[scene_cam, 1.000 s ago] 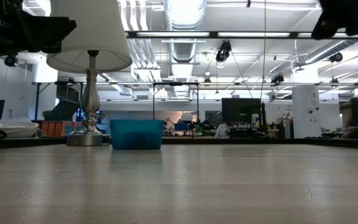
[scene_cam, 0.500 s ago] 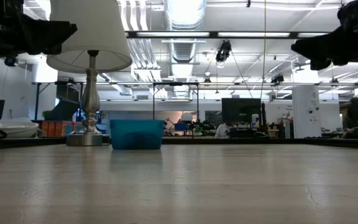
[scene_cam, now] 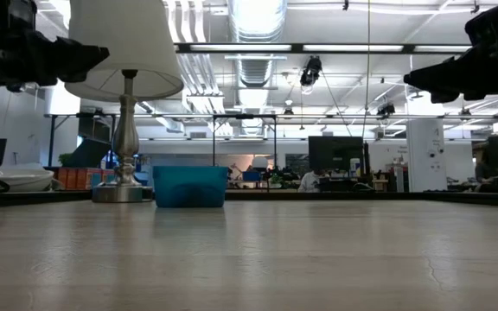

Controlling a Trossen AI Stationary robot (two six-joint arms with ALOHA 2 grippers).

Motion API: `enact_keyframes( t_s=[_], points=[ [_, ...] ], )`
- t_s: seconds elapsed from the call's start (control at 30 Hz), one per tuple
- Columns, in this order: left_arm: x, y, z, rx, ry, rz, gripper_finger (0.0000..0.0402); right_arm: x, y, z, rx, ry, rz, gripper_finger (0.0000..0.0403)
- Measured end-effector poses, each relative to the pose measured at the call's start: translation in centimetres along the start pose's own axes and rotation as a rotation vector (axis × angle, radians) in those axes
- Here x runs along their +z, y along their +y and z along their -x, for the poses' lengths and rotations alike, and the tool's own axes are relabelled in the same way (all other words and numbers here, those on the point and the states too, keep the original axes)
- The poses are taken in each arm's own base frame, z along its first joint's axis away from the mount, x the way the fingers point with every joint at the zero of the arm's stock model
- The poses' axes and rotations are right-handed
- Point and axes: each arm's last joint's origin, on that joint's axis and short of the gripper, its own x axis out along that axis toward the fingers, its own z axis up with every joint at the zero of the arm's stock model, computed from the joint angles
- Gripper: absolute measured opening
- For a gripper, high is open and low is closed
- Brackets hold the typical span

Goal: Pick and place rubber bands into bin
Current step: Return to Home Position

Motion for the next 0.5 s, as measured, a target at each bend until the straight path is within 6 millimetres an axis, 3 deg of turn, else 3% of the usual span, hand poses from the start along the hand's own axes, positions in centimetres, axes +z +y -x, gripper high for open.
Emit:
enact_keyframes(
  t_s=[0.17,0.33,0.5],
  points=[
    [-0.12,-0.01,-0.01,0.008,0.016,0.0,0.0105,0.0,0.0,-0.01,0.0,0.001,0.008,0.0091],
    [-0.31,0.34,0.03,0.136,0.066,0.069,0.0105,-0.01,0.0,-0.01,-0.001,0.002,0.008,0.0084],
    [-0.99,0.06,0.06,0.114,0.129,0.127,0.0105,0.0,-0.01,-0.01,-0.004,0.001,0.0,0.0087]
  ],
)
